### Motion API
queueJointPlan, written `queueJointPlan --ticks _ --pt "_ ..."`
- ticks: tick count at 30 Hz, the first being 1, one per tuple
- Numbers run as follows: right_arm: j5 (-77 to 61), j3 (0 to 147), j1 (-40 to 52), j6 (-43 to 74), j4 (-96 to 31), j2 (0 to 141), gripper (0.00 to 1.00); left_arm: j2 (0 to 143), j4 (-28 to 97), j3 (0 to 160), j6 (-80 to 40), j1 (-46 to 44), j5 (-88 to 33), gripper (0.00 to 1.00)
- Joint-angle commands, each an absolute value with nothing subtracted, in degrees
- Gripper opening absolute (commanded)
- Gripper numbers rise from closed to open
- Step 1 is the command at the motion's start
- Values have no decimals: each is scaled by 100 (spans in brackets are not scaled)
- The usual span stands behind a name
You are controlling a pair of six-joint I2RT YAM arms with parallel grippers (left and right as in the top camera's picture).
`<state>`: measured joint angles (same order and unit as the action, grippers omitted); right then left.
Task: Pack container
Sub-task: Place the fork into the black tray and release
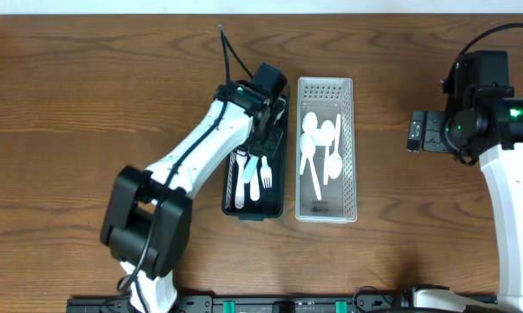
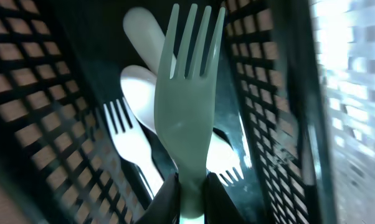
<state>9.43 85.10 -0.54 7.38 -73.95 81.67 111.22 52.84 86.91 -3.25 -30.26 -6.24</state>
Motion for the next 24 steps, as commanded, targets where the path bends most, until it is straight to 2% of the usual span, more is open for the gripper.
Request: queueJointPlan --ticks 1,3,6,8,10,12,15,16,20,24 --pt "941 8495 -80 762 -7419 8195 99 11163 5266 8711 -416 -3020 -622 16" --pt "941 8495 -80 762 -7424 8195 99 11146 5234 8715 -414 -3017 -613 44" --pt "941 8495 -80 762 -7435 8195 99 11059 5229 8742 -252 -3020 -499 54" --pt "941 8495 -80 762 -7435 8195 99 10910 5280 8814 -217 -3017 -281 70" --pt "941 8495 -80 762 -7426 8200 99 10665 5360 8906 -220 -3013 106 81" --pt "939 8495 -80 764 -7419 8211 99 10359 5426 8932 -220 -2956 370 88" --pt "893 8495 -78 762 -7417 8241 97 9848 5610 8932 -226 -2655 458 90" --pt "851 8495 -78 762 -7417 8256 93 9732 5664 8932 -231 -2519 456 90" --pt "631 8495 -69 764 -7411 8423 64 9546 5870 8927 -397 -1730 340 90" --pt "508 8495 -67 762 -7406 8726 28 9692 5887 8803 -397 -1020 -279 88"
